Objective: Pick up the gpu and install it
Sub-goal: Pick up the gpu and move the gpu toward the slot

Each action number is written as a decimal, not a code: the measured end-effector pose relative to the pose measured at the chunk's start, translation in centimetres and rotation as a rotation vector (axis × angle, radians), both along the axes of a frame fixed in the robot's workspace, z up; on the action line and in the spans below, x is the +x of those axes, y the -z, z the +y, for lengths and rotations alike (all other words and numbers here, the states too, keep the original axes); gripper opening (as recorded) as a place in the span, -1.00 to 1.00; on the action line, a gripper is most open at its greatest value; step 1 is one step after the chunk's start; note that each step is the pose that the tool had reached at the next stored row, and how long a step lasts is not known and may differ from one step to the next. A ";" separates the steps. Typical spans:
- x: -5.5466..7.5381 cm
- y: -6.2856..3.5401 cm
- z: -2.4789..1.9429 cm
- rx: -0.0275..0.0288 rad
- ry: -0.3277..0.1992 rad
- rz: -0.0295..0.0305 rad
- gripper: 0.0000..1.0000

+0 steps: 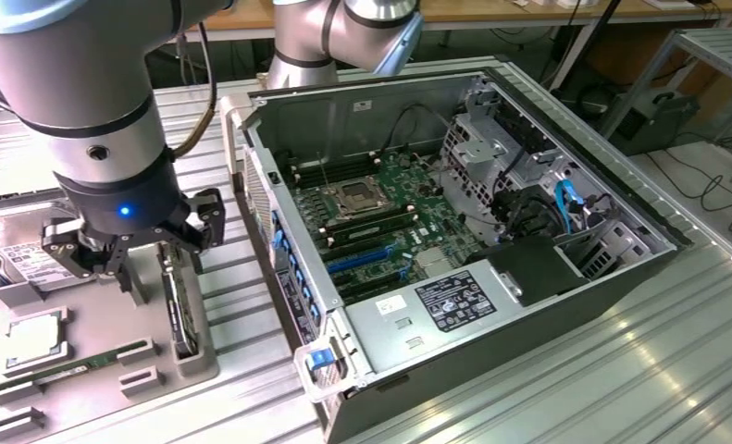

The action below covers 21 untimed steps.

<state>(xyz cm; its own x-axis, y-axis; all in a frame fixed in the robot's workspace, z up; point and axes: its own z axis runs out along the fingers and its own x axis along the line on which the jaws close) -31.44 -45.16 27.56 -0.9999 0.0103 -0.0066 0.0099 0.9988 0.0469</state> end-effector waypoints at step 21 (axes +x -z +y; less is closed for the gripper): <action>-0.1 3.68 -0.15 0.0001 -0.001 0.0001 0.45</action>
<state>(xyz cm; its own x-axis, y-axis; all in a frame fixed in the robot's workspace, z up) -31.51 -45.31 23.88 -0.9999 0.0091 -0.0066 0.0088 0.9989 0.0470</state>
